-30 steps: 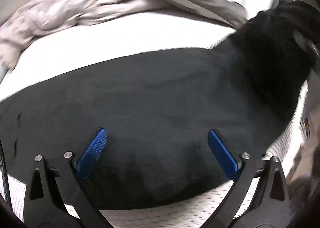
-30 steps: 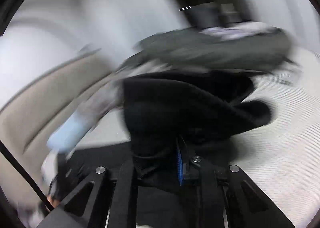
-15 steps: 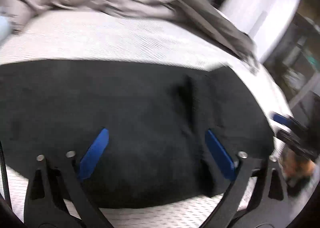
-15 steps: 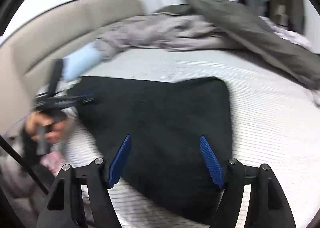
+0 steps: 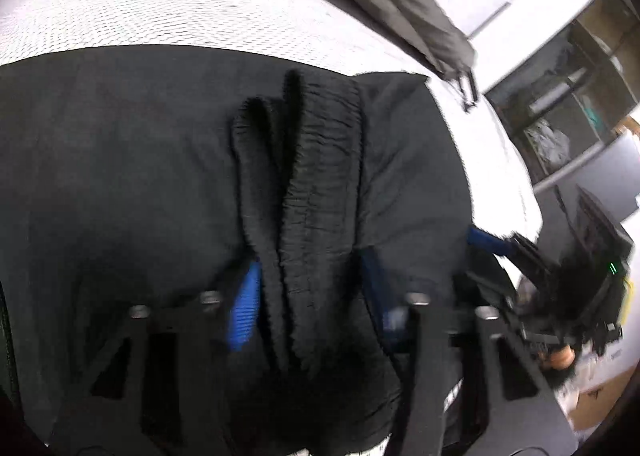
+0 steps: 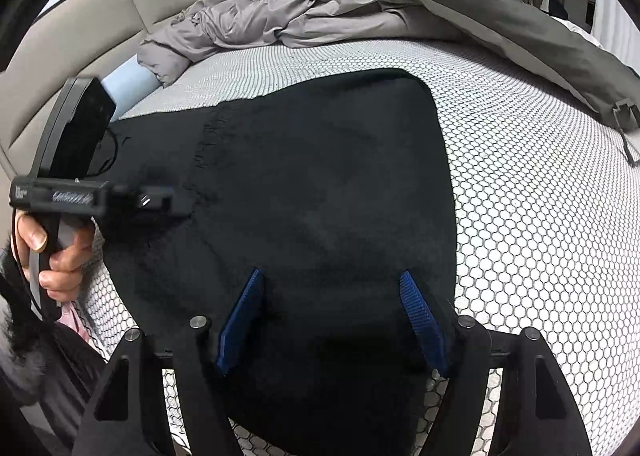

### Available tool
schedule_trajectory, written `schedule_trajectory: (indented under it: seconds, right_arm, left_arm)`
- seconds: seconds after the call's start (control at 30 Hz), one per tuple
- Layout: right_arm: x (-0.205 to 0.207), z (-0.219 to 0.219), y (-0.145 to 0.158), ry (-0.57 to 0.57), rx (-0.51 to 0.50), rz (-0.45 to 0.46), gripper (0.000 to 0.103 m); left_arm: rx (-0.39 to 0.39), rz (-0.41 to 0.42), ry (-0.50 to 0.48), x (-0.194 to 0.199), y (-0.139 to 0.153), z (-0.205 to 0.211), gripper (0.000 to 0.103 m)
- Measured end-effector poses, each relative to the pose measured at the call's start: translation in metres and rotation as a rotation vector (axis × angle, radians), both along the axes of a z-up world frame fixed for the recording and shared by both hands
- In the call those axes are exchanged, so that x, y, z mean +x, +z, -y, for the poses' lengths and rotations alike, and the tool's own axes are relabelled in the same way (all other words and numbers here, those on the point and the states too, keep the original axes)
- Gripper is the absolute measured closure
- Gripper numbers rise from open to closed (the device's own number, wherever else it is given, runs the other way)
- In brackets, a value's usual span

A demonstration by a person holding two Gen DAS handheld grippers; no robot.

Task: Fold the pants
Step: 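Grasp the elastic waistband of the folded pants with the left gripper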

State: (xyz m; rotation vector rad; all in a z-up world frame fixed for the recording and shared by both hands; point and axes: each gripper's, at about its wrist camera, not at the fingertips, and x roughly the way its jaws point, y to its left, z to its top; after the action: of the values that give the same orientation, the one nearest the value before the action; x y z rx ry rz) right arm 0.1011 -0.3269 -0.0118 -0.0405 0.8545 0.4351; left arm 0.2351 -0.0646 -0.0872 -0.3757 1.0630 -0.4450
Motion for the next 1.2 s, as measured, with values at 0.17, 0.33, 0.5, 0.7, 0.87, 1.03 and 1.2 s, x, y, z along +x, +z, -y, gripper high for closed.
schedule_trajectory:
  seconds: [0.17, 0.33, 0.5, 0.7, 0.87, 1.03, 1.2]
  right_arm:
    - [-0.011, 0.000, 0.003, 0.007, 0.013, 0.011, 0.030]
    - [-0.017, 0.016, 0.010, -0.013, 0.084, 0.020, 0.030]
    - [-0.011, 0.016, 0.006, -0.046, 0.064, -0.016, 0.030]
    - [0.001, 0.020, -0.007, -0.045, 0.148, -0.121, 0.030]
    - [-0.008, 0.043, -0.009, 0.024, 0.372, -0.216, 0.036]
    - [-0.008, 0.030, -0.028, 0.085, 0.374, -0.295, 0.076]
    - [-0.039, 0.020, -0.005, 0.187, 0.275, -0.179, 0.089]
  left_arm:
    - [0.015, 0.083, 0.052, -0.011, 0.016, 0.002, 0.092]
    - [0.037, 0.178, 0.102, -0.022, 0.050, -0.031, 0.095]
    - [0.199, 0.183, 0.281, -0.019, 0.056, -0.087, 0.095]
    - [0.184, 0.070, 0.269, -0.017, 0.029, -0.117, 0.082]
    - [0.198, 0.067, 0.261, -0.026, 0.032, -0.119, 0.081]
    - [0.205, 0.079, 0.280, -0.034, 0.036, -0.118, 0.080]
    - [0.273, 0.150, 0.334, -0.051, 0.062, -0.124, 0.080]
